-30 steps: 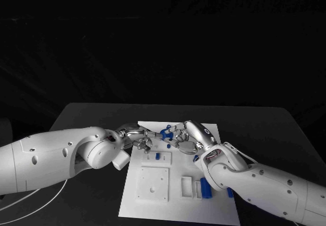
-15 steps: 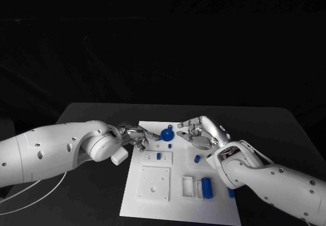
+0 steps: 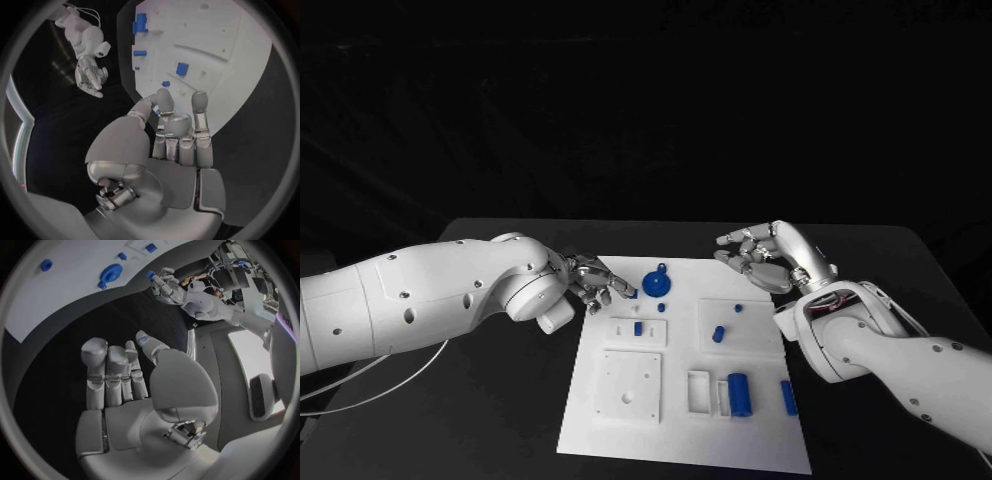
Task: Assemble the parts on the task board
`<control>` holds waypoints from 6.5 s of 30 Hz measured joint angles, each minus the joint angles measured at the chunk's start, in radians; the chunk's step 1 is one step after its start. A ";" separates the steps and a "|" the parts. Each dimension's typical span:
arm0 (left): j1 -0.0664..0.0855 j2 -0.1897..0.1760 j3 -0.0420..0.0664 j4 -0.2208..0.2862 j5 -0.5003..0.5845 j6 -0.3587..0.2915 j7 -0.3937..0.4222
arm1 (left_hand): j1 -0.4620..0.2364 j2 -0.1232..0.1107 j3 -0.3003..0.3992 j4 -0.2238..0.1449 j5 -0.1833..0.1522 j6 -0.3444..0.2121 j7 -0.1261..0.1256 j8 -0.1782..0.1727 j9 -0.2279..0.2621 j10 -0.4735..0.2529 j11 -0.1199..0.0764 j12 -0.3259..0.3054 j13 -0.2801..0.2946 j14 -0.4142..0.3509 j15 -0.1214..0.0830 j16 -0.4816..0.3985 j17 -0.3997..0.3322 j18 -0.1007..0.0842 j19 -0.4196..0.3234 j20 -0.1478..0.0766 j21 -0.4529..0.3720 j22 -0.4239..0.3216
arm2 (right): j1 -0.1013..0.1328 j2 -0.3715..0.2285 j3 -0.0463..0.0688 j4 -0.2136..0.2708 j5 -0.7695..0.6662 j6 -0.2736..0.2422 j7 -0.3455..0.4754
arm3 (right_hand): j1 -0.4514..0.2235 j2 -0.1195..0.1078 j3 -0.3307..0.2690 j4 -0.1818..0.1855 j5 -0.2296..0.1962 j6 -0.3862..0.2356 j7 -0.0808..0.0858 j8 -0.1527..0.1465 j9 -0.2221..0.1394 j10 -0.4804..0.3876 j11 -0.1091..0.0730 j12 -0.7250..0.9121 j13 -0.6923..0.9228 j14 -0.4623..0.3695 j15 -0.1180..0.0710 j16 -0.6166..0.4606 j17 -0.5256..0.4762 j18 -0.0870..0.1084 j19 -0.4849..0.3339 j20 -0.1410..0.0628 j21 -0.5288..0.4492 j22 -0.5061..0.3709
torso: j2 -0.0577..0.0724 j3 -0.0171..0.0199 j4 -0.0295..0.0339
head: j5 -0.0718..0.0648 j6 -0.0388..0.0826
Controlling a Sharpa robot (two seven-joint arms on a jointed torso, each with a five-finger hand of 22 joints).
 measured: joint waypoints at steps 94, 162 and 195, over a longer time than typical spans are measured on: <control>-0.134 0.027 -0.003 0.031 -0.384 -0.022 -0.159 | -0.028 0.023 0.002 -0.010 0.010 0.001 -0.001 0.014 0.000 -0.004 -0.006 0.126 -0.111 0.023 0.013 0.097 0.175 0.078 0.001 0.095 0.048 0.000 | 0.033 0.023 0.010 -0.124 0.098 0.071 -0.022 | -0.016 -0.016 0.021 -0.062 0.240 0.003 0.003 0.000 0.000 -0.007 0.000 0.008 -0.010 -0.003 0.003 0.011 -0.004 0.000 0.000 0.000 0.015 0.000 | -0.062 0.0181 0.0023 | 0.010 -0.113; -0.138 0.024 -0.002 0.029 -0.409 -0.023 -0.153 | -0.036 0.031 0.003 -0.014 0.025 0.001 -0.001 0.014 0.000 -0.003 -0.005 0.128 -0.116 0.023 0.014 0.097 0.177 0.078 0.001 0.095 0.052 0.000 | 0.029 0.023 0.009 -0.123 0.098 0.079 -0.023 | -0.026 -0.016 0.033 -0.074 0.276 0.003 0.003 0.000 0.000 -0.007 0.000 0.008 -0.011 -0.003 0.004 0.011 -0.004 0.000 0.000 0.000 0.019 0.000 | -0.059 0.0169 0.0027 | 0.002 -0.109; -0.132 0.053 0.003 -0.005 -0.423 0.020 -0.158 | -0.049 0.044 -0.005 -0.003 -0.039 0.001 -0.001 0.020 0.044 -0.003 -0.008 0.144 -0.126 0.028 0.019 0.101 0.193 0.094 0.000 0.108 0.056 0.000 | 0.022 0.028 0.007 -0.128 0.098 0.088 -0.025 | -0.040 -0.021 0.051 -0.093 0.345 0.003 0.003 0.000 0.000 -0.011 -0.004 0.008 -0.013 -0.007 0.000 0.011 -0.004 0.000 0.000 0.000 0.019 0.000 | -0.058 0.0175 0.0018 | -0.007 -0.118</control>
